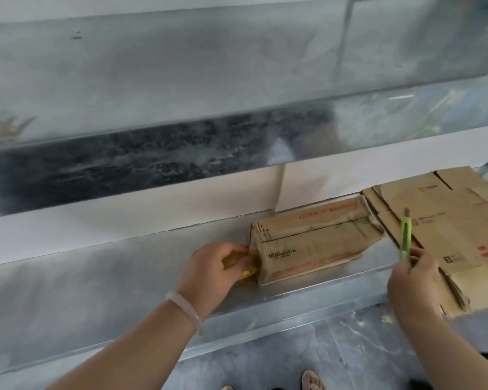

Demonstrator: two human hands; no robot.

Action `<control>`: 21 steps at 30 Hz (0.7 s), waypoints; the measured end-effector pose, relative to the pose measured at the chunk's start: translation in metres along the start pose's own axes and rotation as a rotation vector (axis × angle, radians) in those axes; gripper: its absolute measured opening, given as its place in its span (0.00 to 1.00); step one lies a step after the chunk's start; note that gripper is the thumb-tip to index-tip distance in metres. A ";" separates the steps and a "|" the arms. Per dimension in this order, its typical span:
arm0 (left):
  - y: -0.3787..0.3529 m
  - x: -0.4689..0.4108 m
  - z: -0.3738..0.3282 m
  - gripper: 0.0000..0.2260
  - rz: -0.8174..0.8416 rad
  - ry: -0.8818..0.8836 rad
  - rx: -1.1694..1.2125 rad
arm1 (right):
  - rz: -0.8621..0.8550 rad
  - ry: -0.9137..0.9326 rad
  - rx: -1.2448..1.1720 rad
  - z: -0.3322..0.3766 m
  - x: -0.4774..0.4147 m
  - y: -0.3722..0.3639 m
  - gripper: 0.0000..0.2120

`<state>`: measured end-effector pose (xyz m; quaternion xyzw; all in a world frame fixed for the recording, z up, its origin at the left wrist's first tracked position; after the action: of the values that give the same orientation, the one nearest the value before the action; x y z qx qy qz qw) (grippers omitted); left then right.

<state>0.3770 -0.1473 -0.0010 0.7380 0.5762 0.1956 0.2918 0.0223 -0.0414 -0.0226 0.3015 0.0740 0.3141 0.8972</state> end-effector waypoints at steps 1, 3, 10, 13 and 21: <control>0.000 0.000 -0.001 0.04 0.010 -0.001 0.018 | -0.006 0.012 -0.112 0.007 0.018 0.010 0.08; 0.000 0.000 -0.003 0.05 0.022 -0.015 0.028 | 0.088 0.160 -0.208 0.040 0.062 0.017 0.06; 0.005 -0.004 0.003 0.06 -0.012 -0.043 0.031 | 0.506 0.809 0.376 0.121 0.194 -0.054 0.25; 0.007 -0.007 0.010 0.05 0.003 0.017 0.066 | 0.509 0.742 0.429 0.119 0.194 -0.073 0.29; 0.005 -0.010 0.014 0.06 0.023 0.008 0.101 | 0.555 0.590 0.673 0.121 0.190 -0.098 0.34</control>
<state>0.3866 -0.1608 -0.0074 0.7576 0.5779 0.1723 0.2495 0.2620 -0.0465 0.0283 0.4799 0.3377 0.5705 0.5747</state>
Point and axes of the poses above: each hand's wrist, its own x-axis away from the middle knuckle, its own y-axis out of the back of the hand, z = x × y, the point moved 9 cm from there along -x, towards the middle knuckle, and after that the axes turned 1 degree about -x, right-handed, at the moved point
